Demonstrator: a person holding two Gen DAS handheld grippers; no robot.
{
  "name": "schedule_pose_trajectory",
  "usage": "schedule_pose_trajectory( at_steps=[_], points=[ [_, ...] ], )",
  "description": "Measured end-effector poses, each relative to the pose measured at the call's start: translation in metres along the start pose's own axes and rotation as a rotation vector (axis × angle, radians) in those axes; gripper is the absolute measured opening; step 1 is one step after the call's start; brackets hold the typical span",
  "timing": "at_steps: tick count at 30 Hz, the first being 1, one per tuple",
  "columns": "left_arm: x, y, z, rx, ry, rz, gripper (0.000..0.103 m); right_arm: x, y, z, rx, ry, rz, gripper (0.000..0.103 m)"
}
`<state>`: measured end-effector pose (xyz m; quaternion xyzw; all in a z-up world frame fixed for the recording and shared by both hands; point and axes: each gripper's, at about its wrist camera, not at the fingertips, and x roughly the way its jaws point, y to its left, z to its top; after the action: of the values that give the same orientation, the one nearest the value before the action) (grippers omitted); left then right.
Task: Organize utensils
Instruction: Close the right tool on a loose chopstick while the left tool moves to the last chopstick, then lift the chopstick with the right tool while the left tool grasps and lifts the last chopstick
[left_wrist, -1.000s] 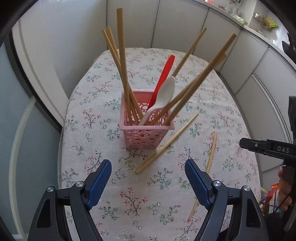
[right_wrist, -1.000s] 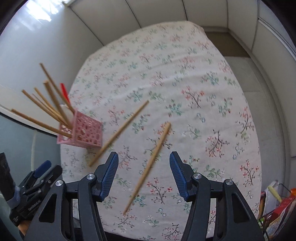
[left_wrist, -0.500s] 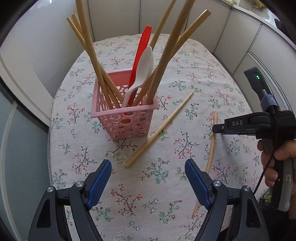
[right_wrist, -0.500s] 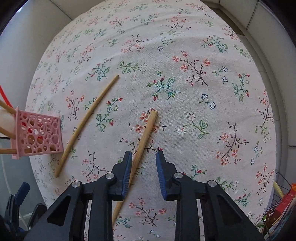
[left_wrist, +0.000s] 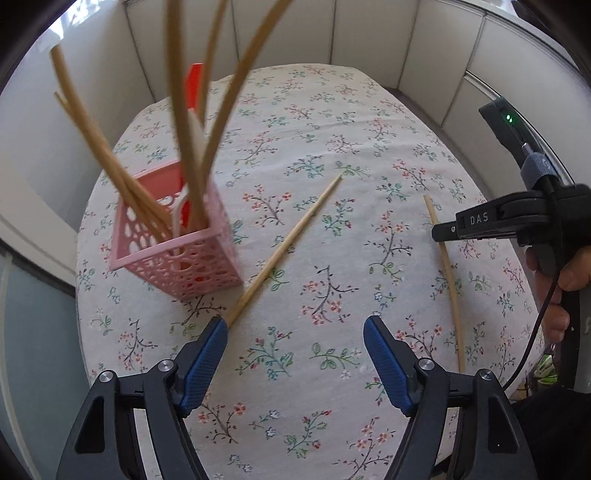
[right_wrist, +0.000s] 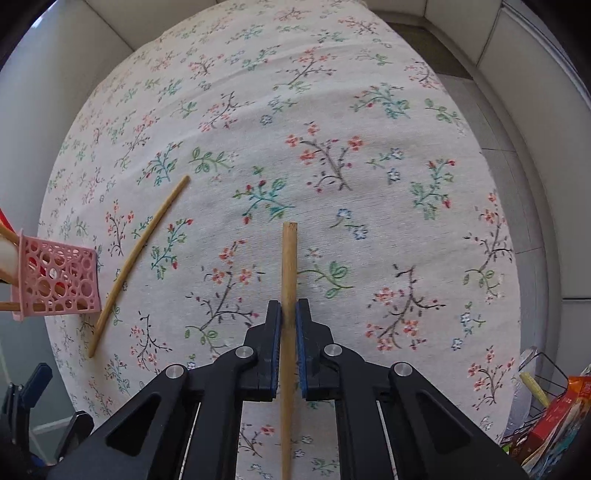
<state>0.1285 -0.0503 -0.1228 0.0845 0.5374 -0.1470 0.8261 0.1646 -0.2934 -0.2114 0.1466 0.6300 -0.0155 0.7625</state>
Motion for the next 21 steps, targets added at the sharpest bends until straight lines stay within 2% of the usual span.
schedule_pose_trajectory(
  at_steps=[1, 5, 9, 12, 15, 21],
  points=[
    [0.003, -0.007, 0.003, 0.016, 0.004, 0.0, 0.072, -0.005, -0.007, 0.0, 0.008, -0.007, 0.007, 0.008],
    [0.022, -0.036, 0.019, 0.078, 0.041, 0.008, 0.052, -0.024, -0.032, -0.003, 0.037, -0.024, 0.045, 0.008],
    [0.044, -0.062, 0.045, 0.189, 0.033, 0.123, 0.035, -0.04, -0.038, -0.005, 0.02, -0.035, 0.085, 0.008],
    [0.066, -0.067, 0.063, 0.22, 0.061, 0.189, 0.03, -0.044, -0.03, -0.001, 0.013, -0.044, 0.123, 0.008],
    [0.087, -0.066, 0.08, 0.204, 0.104, 0.192, 0.025, -0.045, -0.031, 0.002, 0.003, -0.044, 0.132, 0.008],
    [0.113, -0.06, 0.113, 0.155, 0.138, 0.22, 0.025, -0.048, -0.038, 0.006, 0.018, -0.043, 0.167, 0.008]
  ],
)
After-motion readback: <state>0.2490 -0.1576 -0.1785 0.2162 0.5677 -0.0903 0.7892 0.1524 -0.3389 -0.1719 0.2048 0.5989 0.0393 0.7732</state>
